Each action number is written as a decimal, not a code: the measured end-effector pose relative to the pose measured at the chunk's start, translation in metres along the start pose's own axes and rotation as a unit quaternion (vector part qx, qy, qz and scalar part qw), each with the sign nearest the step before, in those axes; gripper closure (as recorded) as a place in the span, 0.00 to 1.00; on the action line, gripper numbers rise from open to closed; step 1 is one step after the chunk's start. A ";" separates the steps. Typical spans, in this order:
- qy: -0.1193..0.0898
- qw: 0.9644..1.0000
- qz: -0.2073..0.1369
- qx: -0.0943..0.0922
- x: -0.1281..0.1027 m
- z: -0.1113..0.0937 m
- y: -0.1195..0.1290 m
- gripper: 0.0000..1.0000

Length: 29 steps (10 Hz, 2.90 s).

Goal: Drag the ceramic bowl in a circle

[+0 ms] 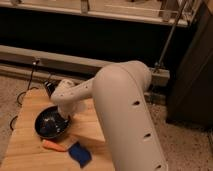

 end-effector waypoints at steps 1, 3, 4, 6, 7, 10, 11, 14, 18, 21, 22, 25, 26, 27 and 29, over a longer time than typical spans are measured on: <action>-0.005 1.000 -0.016 0.012 -0.006 -0.002 0.008 0.85; -0.013 0.998 -0.058 0.029 -0.011 -0.003 0.039 0.85; -0.010 0.995 -0.092 0.035 -0.007 0.000 0.064 0.85; 0.007 0.990 -0.138 0.026 0.013 0.008 0.099 0.85; 0.018 0.987 -0.158 0.017 0.025 0.009 0.110 0.85; 0.055 0.983 -0.177 0.006 0.061 0.010 0.102 0.85; 0.069 0.984 -0.167 0.010 0.073 0.011 0.087 0.85; 0.105 0.986 -0.128 0.035 0.111 0.016 0.034 0.85; 0.111 0.989 -0.054 0.085 0.124 0.010 -0.039 0.85; 0.080 0.990 0.009 0.113 0.095 -0.006 -0.083 0.85; 0.071 0.990 0.026 0.118 0.082 -0.008 -0.093 0.85; 0.054 0.990 0.042 0.120 0.046 0.001 -0.085 0.85; 0.048 0.991 0.038 0.117 0.032 0.007 -0.073 0.85; 0.044 0.992 0.034 0.114 0.022 0.010 -0.063 0.85; 0.027 0.994 0.005 0.104 -0.005 0.009 -0.026 0.85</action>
